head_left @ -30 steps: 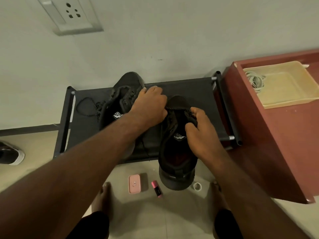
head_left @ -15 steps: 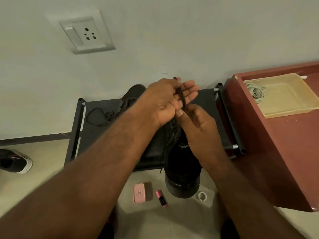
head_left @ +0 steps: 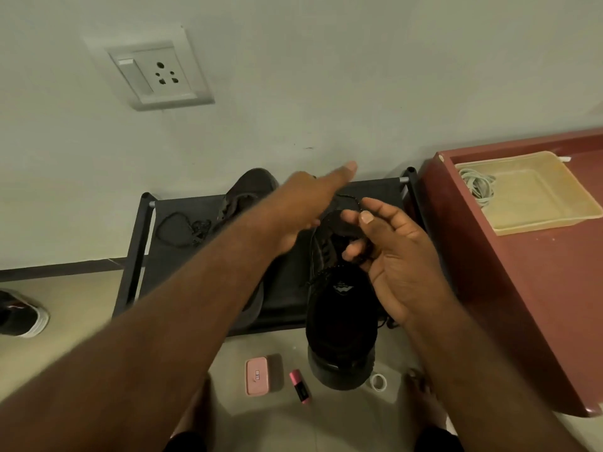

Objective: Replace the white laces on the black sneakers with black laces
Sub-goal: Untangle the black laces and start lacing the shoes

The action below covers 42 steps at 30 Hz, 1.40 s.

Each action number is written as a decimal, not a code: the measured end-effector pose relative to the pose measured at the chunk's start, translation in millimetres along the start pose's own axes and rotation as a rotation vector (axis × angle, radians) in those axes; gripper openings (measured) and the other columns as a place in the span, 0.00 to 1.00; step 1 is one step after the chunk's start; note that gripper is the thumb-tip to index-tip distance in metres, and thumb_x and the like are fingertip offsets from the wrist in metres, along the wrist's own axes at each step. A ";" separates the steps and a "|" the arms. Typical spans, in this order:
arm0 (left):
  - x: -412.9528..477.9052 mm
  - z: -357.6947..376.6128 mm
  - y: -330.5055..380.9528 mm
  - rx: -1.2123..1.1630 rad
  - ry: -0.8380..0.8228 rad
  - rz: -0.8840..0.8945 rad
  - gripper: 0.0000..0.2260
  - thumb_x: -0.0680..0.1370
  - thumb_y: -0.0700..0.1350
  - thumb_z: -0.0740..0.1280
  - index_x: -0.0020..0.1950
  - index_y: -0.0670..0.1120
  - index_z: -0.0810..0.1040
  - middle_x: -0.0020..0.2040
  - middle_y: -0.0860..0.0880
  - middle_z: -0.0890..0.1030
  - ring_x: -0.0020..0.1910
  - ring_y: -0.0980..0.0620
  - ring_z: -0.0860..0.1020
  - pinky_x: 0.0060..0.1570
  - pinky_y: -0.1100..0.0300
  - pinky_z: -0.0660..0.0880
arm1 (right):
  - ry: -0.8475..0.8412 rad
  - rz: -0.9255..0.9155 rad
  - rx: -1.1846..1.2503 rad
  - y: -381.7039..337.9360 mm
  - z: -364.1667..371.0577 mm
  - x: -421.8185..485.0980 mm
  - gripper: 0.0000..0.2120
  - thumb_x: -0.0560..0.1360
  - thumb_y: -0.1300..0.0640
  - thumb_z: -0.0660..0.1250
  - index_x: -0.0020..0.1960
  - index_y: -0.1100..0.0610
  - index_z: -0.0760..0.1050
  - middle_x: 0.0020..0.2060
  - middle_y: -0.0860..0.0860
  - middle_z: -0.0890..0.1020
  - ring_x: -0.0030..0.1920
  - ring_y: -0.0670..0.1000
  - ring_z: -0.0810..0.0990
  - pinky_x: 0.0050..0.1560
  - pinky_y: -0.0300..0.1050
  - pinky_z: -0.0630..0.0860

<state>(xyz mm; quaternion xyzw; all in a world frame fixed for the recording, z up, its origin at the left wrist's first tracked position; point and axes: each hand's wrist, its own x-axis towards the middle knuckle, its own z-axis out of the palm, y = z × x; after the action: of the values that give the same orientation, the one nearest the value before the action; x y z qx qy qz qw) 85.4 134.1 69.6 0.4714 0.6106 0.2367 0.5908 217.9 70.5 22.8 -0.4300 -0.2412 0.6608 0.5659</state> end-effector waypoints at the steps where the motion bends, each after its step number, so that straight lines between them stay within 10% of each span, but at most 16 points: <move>1: -9.5 3.6 -6.0 0.081 -0.076 0.043 0.22 0.77 0.63 0.65 0.59 0.47 0.79 0.48 0.51 0.81 0.56 0.51 0.79 0.63 0.49 0.75 | 0.028 0.016 0.079 -0.5 -0.2 1.4 0.12 0.80 0.65 0.64 0.63 0.60 0.73 0.46 0.55 0.86 0.32 0.49 0.81 0.37 0.42 0.80; 4: -28.5 6.1 -23.3 0.252 -0.295 0.146 0.15 0.77 0.55 0.70 0.55 0.44 0.83 0.50 0.46 0.85 0.54 0.50 0.82 0.61 0.54 0.77 | 0.128 0.013 0.246 -4.1 -6.5 5.8 0.10 0.81 0.67 0.62 0.61 0.60 0.72 0.43 0.57 0.86 0.41 0.52 0.86 0.40 0.44 0.82; 9: -33.3 4.6 -35.8 0.391 -0.169 0.288 0.05 0.78 0.42 0.70 0.48 0.42 0.84 0.40 0.47 0.85 0.40 0.53 0.83 0.46 0.66 0.78 | 0.195 -0.008 0.256 -3.5 -11.7 7.4 0.04 0.83 0.65 0.58 0.55 0.59 0.70 0.47 0.60 0.83 0.48 0.58 0.87 0.47 0.51 0.84; 16: -15.2 6.8 -22.8 -0.648 0.119 0.072 0.05 0.83 0.40 0.61 0.50 0.40 0.75 0.38 0.46 0.78 0.33 0.54 0.80 0.37 0.61 0.81 | 0.143 -0.136 -0.506 4.8 -0.3 -3.6 0.19 0.80 0.43 0.63 0.67 0.51 0.71 0.56 0.47 0.83 0.54 0.45 0.84 0.60 0.47 0.79; 21: -10.2 19.5 -8.7 -0.846 0.187 0.079 0.08 0.85 0.40 0.56 0.53 0.38 0.72 0.37 0.44 0.80 0.31 0.53 0.82 0.36 0.59 0.82 | -0.166 -0.264 -0.880 8.6 0.7 -7.3 0.08 0.81 0.57 0.66 0.59 0.51 0.78 0.43 0.45 0.85 0.45 0.41 0.84 0.47 0.32 0.77; 24: -4.6 18.6 -5.8 -0.738 0.220 0.137 0.09 0.85 0.42 0.56 0.56 0.38 0.72 0.42 0.43 0.80 0.37 0.50 0.84 0.40 0.58 0.82 | -0.116 -0.328 -0.916 9.0 -3.0 -4.6 0.10 0.84 0.57 0.60 0.55 0.53 0.81 0.35 0.49 0.83 0.37 0.45 0.82 0.40 0.33 0.75; 30: -6.8 13.2 -51.6 0.244 0.324 0.240 0.08 0.80 0.49 0.66 0.57 0.48 0.73 0.51 0.53 0.78 0.48 0.56 0.77 0.45 0.68 0.73 | 0.272 -0.143 -0.397 2.3 -11.1 2.6 0.15 0.86 0.55 0.55 0.44 0.55 0.74 0.26 0.50 0.74 0.30 0.50 0.77 0.35 0.42 0.78; 36: -31.2 33.5 -115.7 0.288 0.194 0.034 0.30 0.73 0.61 0.70 0.71 0.51 0.68 0.62 0.55 0.72 0.56 0.59 0.72 0.47 0.68 0.69 | 0.334 0.001 -0.251 11.0 -9.4 0.6 0.17 0.80 0.57 0.53 0.33 0.55 0.65 0.23 0.53 0.68 0.25 0.53 0.70 0.25 0.37 0.72; 42: -45.0 43.6 -136.9 0.233 0.143 0.125 0.34 0.72 0.55 0.73 0.74 0.58 0.61 0.64 0.57 0.72 0.60 0.60 0.73 0.53 0.71 0.70 | 0.184 -0.032 -0.619 18.0 -10.6 2.7 0.15 0.82 0.59 0.58 0.42 0.52 0.81 0.29 0.43 0.75 0.31 0.41 0.74 0.34 0.36 0.72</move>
<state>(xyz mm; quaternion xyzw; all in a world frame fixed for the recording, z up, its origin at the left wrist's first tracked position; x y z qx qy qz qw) 79.7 23.1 -32.1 0.5557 0.6439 0.2338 0.4711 217.2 66.9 2.1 -0.6358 -0.3853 0.5056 0.4379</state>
